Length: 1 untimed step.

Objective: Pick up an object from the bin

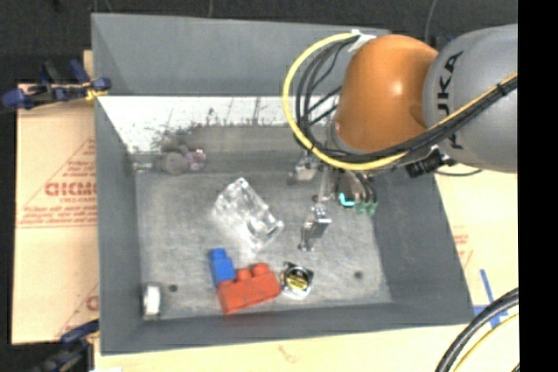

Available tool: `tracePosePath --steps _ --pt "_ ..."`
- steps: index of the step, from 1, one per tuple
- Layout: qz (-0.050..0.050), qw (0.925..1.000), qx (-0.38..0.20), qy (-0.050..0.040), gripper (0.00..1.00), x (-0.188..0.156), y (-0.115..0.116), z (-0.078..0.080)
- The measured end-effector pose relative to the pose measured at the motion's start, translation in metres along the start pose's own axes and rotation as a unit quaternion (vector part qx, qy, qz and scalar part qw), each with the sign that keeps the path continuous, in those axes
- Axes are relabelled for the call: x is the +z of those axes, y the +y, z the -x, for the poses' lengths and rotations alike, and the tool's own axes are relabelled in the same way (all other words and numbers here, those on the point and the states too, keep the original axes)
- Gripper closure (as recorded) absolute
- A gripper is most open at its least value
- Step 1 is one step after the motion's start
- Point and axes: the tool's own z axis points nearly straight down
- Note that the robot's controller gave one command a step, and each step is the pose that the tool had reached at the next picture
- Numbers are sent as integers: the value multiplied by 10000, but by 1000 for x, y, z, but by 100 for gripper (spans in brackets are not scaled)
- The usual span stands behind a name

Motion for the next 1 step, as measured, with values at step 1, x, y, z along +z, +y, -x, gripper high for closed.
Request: tracePosePath --steps 1 --pt "-6 9993 -379 34 0 84 -14 -73"
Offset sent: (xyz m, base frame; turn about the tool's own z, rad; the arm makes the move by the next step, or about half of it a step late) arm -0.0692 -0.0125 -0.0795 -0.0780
